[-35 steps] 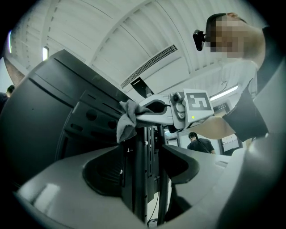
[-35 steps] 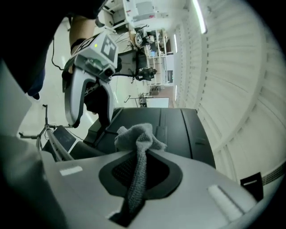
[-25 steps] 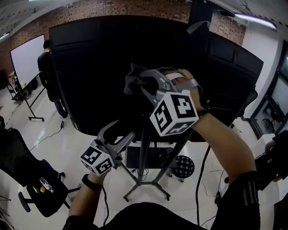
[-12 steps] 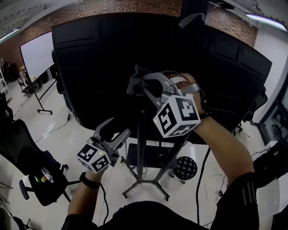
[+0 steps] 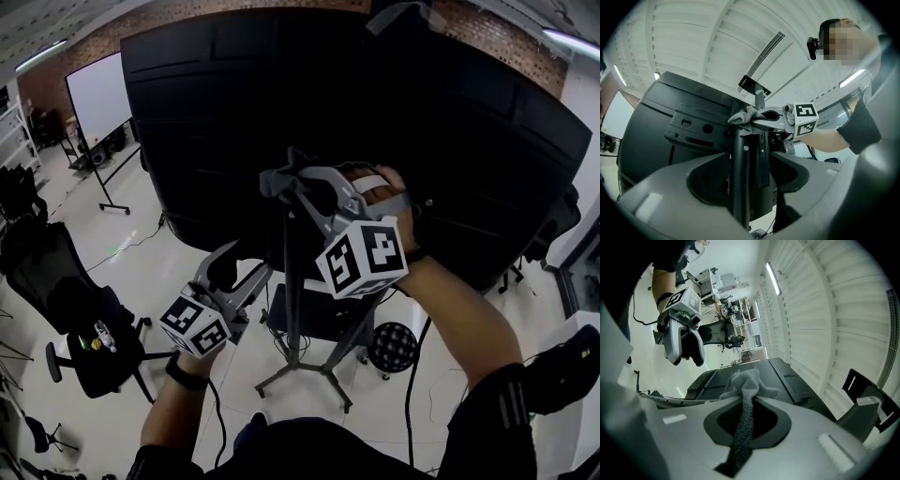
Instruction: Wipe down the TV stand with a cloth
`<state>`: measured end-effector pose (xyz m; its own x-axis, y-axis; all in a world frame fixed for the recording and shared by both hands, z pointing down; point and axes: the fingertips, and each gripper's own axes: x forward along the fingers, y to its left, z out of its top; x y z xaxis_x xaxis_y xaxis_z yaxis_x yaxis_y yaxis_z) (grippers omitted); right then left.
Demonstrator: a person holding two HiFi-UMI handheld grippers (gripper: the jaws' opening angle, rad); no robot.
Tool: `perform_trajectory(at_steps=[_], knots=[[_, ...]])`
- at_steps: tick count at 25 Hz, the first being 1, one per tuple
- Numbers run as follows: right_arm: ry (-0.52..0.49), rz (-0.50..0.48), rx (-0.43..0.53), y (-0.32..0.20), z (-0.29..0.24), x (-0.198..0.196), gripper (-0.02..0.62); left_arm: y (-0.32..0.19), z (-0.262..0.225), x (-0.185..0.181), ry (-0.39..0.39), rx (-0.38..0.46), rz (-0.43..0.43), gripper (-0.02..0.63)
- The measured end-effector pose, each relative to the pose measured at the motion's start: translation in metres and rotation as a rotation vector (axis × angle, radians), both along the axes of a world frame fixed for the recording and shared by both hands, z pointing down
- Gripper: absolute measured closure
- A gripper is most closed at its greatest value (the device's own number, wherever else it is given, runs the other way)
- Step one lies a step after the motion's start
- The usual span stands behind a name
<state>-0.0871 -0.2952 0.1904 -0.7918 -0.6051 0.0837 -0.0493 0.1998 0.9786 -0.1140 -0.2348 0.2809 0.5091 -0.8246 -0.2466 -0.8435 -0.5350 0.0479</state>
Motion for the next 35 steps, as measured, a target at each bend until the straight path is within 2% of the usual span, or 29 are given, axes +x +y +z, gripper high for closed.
perform_trajectory(at_steps=[4,8,10,14,20,28,35], knots=[[-0.011,-0.015,-0.033,0.0,0.019,0.001,0.58,0.001,0.016,0.004,-0.007,-0.032,-0.026,0.318],[0.036,0.024,0.03,0.001,0.044,0.0,0.58,0.007,0.028,0.009,-0.015,-0.066,-0.033,0.318],[0.046,0.033,0.026,0.001,0.057,-0.001,0.58,0.008,0.034,0.01,-0.012,-0.078,-0.029,0.318],[-0.01,0.044,-0.046,0.003,0.075,-0.002,0.58,0.009,0.046,0.012,-0.007,-0.099,-0.004,0.318],[-0.094,0.102,-0.061,0.001,0.082,0.001,0.58,0.006,0.076,0.007,0.002,-0.139,0.046,0.318],[-0.051,0.187,-0.113,-0.002,0.138,-0.006,0.58,0.015,0.111,0.006,-0.003,-0.198,0.108,0.318],[-0.001,0.213,-0.165,-0.004,0.201,-0.009,0.58,0.019,0.147,0.004,-0.008,-0.238,0.139,0.318]])
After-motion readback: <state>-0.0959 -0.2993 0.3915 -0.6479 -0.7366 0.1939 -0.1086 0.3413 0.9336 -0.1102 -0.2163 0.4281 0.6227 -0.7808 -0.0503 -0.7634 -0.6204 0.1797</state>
